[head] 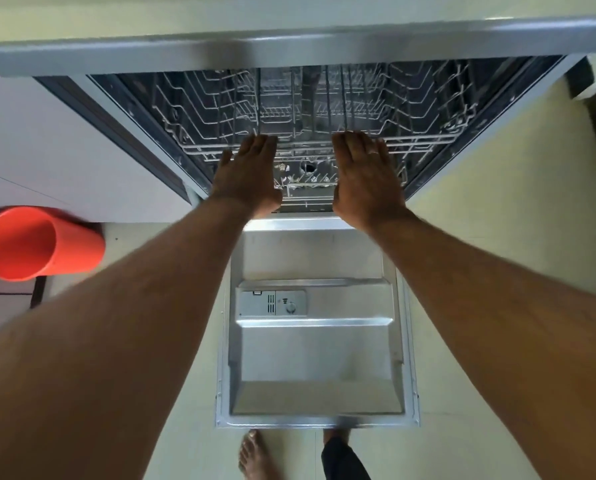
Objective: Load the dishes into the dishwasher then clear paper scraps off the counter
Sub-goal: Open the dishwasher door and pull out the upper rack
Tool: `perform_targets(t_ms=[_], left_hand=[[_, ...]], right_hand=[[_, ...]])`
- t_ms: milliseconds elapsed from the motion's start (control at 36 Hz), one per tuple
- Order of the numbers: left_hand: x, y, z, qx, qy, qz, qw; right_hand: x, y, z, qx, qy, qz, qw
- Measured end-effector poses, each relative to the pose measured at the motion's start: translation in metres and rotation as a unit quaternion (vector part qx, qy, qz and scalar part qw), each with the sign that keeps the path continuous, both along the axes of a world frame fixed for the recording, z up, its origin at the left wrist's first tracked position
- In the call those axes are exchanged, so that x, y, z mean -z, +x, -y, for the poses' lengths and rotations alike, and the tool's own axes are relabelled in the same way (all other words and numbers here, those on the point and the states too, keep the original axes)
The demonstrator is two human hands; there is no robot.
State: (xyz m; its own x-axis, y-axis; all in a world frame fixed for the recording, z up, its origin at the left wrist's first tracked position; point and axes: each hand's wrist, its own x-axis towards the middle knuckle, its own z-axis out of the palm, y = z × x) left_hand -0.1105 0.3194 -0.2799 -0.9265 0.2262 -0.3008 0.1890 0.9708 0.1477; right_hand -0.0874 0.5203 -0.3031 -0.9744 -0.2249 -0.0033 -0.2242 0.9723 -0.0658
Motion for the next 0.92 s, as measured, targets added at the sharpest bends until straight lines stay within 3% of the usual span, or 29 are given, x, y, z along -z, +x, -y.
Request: perform_targets(t_ms=[333, 556, 917], left_hand=[[-0.001, 0.069, 0.013, 0.025, -0.065, 0.015, 0.997], [-0.002, 0.126, 0.025, 0.06, -0.013, 0.013, 0.998], [-0.009, 0.201, 0.025, 0.03, 0.052, 0.046, 0.997]], right_hand=[[-0.001, 0.067, 0.008, -0.016, -0.01, 0.021, 1.0], [-0.004, 0.123, 0.01, -0.014, -0.017, 0.013, 1.0], [-0.007, 0.197, 0.016, 0.023, -0.029, 0.03, 0.999]])
